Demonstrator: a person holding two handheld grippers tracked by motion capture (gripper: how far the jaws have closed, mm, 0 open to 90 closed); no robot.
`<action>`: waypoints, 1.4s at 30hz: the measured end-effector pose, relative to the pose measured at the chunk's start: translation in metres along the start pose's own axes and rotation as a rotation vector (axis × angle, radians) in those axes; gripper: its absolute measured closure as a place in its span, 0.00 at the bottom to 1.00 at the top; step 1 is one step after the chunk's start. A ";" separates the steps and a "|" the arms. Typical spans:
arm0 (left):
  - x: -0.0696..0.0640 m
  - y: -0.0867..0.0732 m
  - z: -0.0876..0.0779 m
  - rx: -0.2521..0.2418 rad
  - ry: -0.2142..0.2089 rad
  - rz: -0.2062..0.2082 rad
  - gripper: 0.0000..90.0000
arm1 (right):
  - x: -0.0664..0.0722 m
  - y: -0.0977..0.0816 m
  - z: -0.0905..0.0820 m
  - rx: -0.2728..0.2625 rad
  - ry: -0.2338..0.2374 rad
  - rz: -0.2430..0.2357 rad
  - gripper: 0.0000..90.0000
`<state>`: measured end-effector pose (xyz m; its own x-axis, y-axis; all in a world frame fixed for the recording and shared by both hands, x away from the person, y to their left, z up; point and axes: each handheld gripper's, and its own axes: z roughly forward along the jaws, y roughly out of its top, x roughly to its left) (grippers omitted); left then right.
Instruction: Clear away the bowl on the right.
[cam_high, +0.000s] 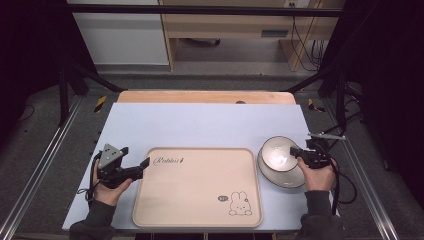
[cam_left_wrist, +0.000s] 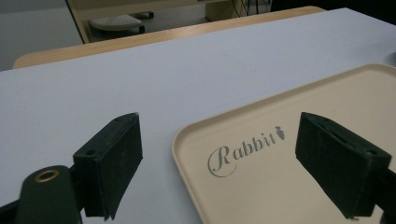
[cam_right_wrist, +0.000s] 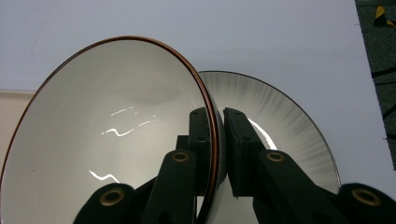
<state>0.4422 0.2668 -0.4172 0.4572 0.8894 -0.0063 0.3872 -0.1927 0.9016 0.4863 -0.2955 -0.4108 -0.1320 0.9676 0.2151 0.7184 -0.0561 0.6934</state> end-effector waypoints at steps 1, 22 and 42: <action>0.000 0.000 0.000 -0.001 0.000 0.000 0.16 | 0.001 0.000 -0.001 -0.008 0.007 -0.010 0.91; 0.000 0.000 0.001 0.000 -0.001 0.002 0.16 | 0.017 0.003 -0.009 -0.021 0.062 -0.043 0.91; -0.001 -0.001 0.002 0.002 -0.005 0.007 0.16 | 0.044 0.005 -0.018 -0.040 0.127 -0.112 0.91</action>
<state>0.4425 0.2650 -0.4188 0.4635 0.8861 -0.0020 0.3854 -0.1996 0.9009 0.4718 -0.2575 -0.3851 -0.2968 0.9297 0.2183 0.6669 0.0382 0.7442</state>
